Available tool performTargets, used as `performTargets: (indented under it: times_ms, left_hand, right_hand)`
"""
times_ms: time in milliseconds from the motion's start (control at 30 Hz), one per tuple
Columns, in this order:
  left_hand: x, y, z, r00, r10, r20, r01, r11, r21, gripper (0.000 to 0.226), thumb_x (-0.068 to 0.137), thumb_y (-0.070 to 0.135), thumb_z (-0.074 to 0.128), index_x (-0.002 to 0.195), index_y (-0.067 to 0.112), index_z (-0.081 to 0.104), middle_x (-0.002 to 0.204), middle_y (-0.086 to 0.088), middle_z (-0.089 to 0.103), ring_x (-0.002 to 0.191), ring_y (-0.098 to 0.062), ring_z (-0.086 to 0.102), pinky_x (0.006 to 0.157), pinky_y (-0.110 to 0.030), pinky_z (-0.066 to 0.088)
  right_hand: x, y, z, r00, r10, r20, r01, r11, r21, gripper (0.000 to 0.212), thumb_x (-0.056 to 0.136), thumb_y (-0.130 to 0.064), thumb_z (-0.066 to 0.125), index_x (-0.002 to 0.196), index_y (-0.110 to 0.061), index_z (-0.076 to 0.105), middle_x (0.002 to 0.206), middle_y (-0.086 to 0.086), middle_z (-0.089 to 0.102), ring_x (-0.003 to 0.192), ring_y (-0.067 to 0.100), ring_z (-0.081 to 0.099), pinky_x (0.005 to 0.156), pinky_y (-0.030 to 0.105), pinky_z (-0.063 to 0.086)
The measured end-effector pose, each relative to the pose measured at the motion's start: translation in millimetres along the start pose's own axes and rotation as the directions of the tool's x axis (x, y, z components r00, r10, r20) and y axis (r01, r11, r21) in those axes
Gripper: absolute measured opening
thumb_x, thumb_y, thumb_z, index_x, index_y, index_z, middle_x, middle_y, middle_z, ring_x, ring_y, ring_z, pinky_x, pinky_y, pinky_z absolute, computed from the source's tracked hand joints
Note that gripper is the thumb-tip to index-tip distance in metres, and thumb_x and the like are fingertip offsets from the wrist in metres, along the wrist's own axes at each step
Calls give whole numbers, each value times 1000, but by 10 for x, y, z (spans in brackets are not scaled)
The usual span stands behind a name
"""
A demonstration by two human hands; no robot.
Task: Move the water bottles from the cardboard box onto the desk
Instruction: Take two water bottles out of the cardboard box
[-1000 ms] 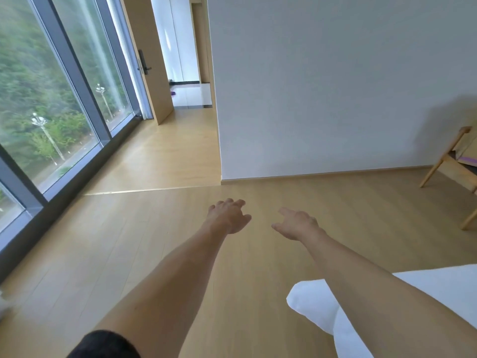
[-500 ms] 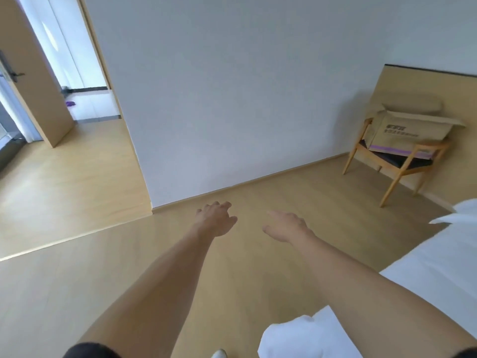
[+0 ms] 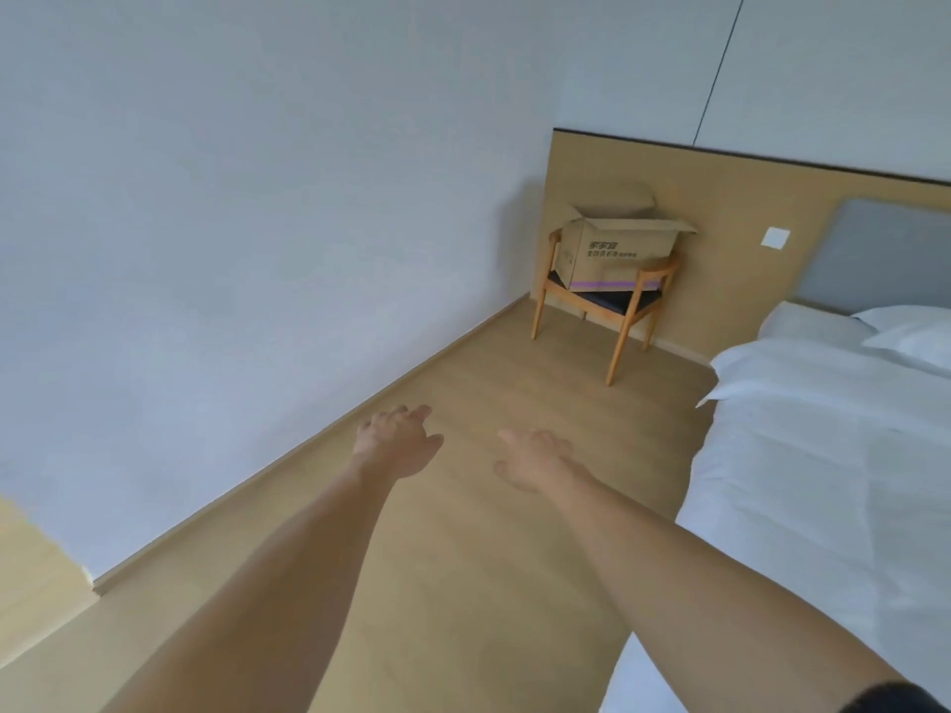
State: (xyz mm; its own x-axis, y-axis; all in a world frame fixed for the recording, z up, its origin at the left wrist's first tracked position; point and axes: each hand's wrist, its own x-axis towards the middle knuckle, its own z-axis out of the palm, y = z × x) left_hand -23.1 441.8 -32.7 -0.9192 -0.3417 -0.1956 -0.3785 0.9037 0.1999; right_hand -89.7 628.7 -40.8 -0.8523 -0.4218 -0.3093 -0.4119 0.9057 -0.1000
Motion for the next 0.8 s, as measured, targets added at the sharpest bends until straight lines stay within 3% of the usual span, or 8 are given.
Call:
performTargets:
  times_ms: [367, 800]
  left_hand:
    - [1672, 836, -102, 983, 179, 42, -182, 981, 73, 54, 101, 50, 41, 152, 29, 36, 148, -6, 46, 136, -29, 43, 111, -43, 35]
    - [3928, 2275, -547, 955, 295, 32, -297, 952, 78, 48, 100, 37, 42, 146, 23, 45, 143, -10, 49, 131, -33, 47, 104, -46, 38]
  right_hand:
    - [1398, 736, -379, 985, 171, -5, -169, 978, 119, 56, 97, -50, 51, 148, -28, 43, 148, 9, 51, 138, 30, 44, 109, 43, 35]
    - [3233, 2180, -1292, 960, 281, 9, -278, 943, 184, 66, 97, -55, 49, 156, -33, 28, 160, 8, 36, 145, 32, 35, 113, 49, 33]
